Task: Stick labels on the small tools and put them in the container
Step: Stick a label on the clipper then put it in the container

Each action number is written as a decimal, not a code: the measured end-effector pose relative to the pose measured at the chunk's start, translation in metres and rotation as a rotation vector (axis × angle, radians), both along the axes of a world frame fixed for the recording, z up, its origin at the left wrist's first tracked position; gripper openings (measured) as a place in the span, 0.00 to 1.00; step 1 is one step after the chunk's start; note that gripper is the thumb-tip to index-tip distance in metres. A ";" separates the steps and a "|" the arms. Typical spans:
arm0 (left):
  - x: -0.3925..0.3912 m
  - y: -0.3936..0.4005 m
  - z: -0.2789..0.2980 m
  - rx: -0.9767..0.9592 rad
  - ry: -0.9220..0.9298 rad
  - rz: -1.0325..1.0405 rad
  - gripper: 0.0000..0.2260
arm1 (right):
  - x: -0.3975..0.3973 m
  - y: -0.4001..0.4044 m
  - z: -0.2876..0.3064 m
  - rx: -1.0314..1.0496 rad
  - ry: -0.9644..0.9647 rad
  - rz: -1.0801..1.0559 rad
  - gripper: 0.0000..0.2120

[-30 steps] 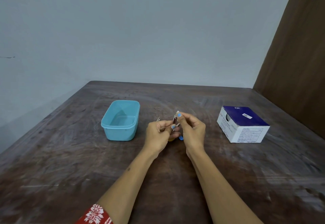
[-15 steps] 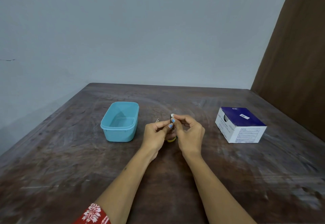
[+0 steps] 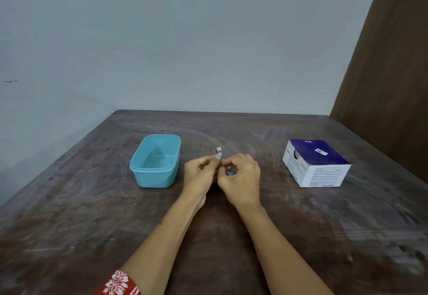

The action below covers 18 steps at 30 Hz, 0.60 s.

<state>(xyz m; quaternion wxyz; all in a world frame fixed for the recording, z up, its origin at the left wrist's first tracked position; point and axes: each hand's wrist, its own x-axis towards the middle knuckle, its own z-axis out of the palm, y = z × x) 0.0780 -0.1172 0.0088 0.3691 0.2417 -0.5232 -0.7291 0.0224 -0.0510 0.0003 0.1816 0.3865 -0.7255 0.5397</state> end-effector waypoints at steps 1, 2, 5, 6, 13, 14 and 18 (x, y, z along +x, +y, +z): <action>0.000 -0.001 -0.001 -0.012 -0.001 0.017 0.05 | 0.001 0.000 -0.001 0.031 0.007 -0.002 0.02; -0.001 -0.002 -0.002 -0.017 -0.006 0.033 0.04 | 0.001 -0.001 -0.002 0.056 0.013 -0.006 0.02; -0.001 -0.003 -0.002 -0.020 -0.040 0.055 0.07 | -0.001 -0.001 -0.003 0.071 0.044 -0.027 0.04; 0.000 -0.003 -0.001 -0.024 -0.049 0.059 0.07 | -0.002 -0.001 -0.003 0.064 0.062 -0.032 0.04; 0.003 0.000 0.003 -0.032 -0.026 0.060 0.08 | -0.001 -0.002 -0.005 0.124 0.083 -0.027 0.05; 0.003 0.000 0.003 -0.036 -0.022 0.060 0.08 | -0.001 -0.002 -0.005 0.138 0.082 -0.032 0.05; 0.003 0.001 0.004 -0.057 -0.005 0.067 0.07 | -0.001 -0.001 -0.004 0.201 0.090 -0.049 0.03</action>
